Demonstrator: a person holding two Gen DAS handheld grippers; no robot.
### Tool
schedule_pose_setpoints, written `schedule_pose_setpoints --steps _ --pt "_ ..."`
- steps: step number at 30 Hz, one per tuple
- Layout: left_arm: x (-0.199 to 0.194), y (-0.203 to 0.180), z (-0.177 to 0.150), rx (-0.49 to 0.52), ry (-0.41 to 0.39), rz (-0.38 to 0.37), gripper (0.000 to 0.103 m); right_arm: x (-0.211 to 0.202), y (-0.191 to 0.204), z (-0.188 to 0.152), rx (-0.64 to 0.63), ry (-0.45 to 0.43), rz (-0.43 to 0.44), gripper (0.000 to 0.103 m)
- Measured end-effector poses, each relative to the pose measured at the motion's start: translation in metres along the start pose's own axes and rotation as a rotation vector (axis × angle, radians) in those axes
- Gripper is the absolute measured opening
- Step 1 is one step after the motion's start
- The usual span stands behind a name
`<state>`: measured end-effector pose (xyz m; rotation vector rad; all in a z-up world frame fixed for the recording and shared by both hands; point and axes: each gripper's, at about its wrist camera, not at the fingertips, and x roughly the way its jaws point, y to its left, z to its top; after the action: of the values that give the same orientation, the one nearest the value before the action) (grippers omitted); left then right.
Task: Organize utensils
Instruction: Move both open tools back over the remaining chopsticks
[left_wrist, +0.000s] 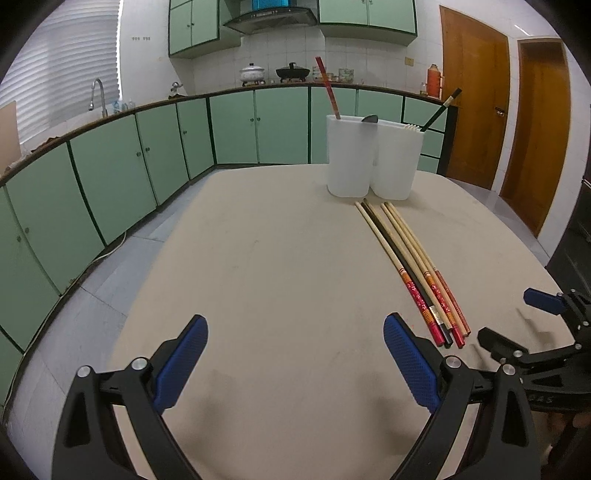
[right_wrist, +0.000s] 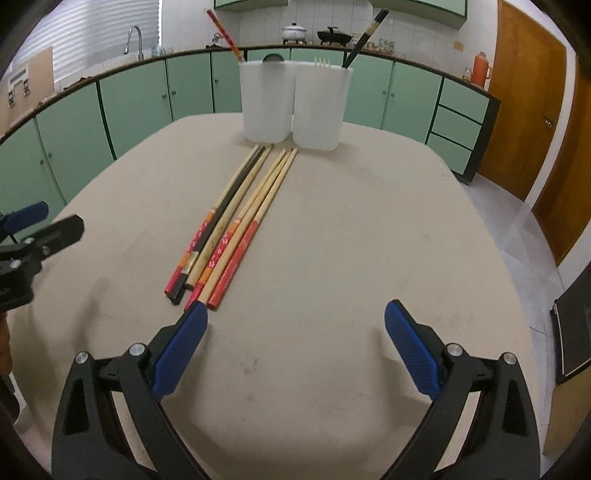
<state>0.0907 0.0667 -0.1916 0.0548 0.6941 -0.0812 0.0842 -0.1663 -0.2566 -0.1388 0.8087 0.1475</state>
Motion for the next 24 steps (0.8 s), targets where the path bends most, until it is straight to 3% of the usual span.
schedule_pose_setpoints --steps 8,19,24 --pt "0.000 0.005 0.002 -0.019 -0.004 -0.007 0.094 0.009 0.010 0.004 -0.031 0.024 -0.023 0.093" --pt "-0.001 0.002 0.001 -0.012 -0.002 -0.014 0.095 0.014 -0.019 0.001 0.146 0.064 -0.041 0.092" --pt "0.000 -0.003 0.003 -0.007 -0.002 -0.017 0.095 0.008 -0.011 0.001 0.092 0.040 -0.019 0.073"
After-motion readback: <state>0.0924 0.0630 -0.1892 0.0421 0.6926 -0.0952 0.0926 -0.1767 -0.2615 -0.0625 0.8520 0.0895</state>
